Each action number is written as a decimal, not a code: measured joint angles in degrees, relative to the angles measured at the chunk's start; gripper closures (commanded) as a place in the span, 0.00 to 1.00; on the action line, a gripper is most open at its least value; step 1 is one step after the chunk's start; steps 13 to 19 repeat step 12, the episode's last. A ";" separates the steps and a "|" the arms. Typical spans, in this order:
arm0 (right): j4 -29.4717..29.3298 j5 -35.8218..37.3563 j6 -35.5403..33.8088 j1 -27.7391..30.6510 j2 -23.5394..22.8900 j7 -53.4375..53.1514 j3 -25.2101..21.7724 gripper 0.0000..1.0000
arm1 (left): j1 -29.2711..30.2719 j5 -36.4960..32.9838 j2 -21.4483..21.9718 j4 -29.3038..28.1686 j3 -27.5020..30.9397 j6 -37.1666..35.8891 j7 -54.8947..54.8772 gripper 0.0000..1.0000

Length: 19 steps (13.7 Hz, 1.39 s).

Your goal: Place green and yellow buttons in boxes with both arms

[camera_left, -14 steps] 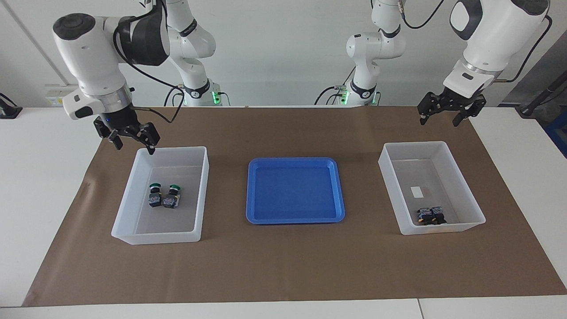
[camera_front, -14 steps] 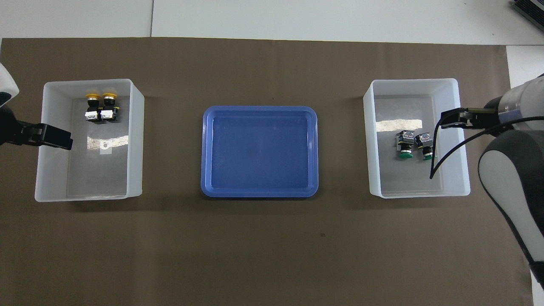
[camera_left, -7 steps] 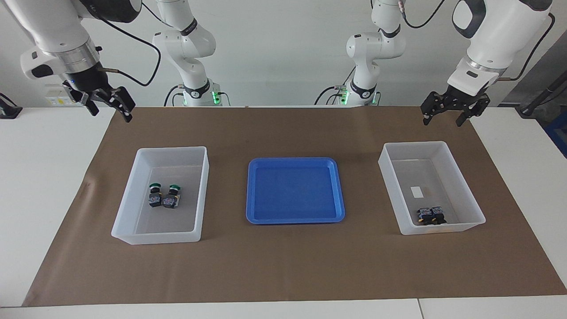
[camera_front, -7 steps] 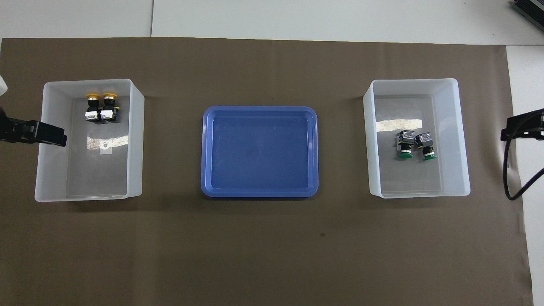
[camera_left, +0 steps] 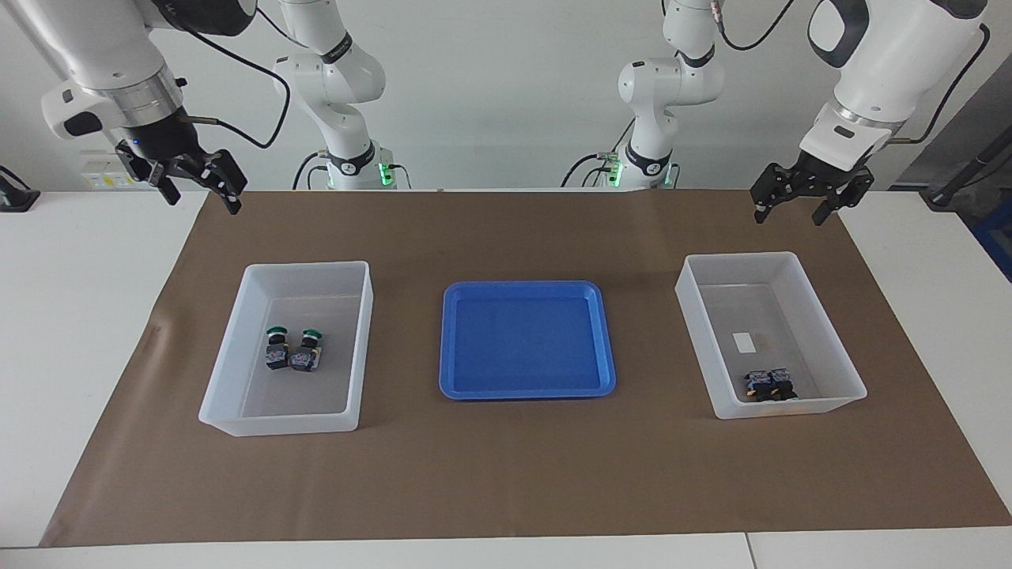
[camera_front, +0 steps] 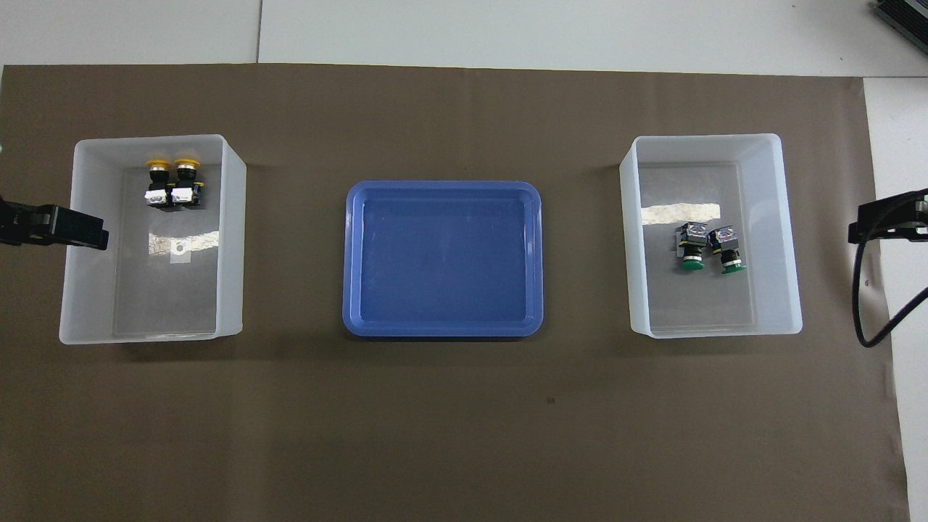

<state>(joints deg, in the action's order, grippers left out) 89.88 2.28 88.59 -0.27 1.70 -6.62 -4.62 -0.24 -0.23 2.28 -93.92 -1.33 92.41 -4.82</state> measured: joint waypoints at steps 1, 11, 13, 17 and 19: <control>0.00 0.00 0.00 0.00 0.00 0.01 0.01 0.00 | 0.00 0.00 0.12 0.00 0.00 -0.22 0.01 0.00; 0.06 -0.01 -0.35 0.00 0.00 0.02 0.17 0.00 | 0.02 0.00 0.37 0.00 0.01 -0.64 0.05 0.00; 0.08 -0.01 -0.40 0.00 0.00 0.02 0.18 0.00 | 0.02 0.00 0.37 0.00 0.01 -0.64 0.06 0.00; 0.08 -0.01 -0.40 0.00 0.00 0.02 0.18 0.00 | 0.02 0.00 0.37 0.00 0.01 -0.64 0.06 0.00; 0.08 -0.01 -0.40 0.00 0.00 0.02 0.18 0.00 | 0.02 0.00 0.37 0.00 0.01 -0.64 0.06 0.00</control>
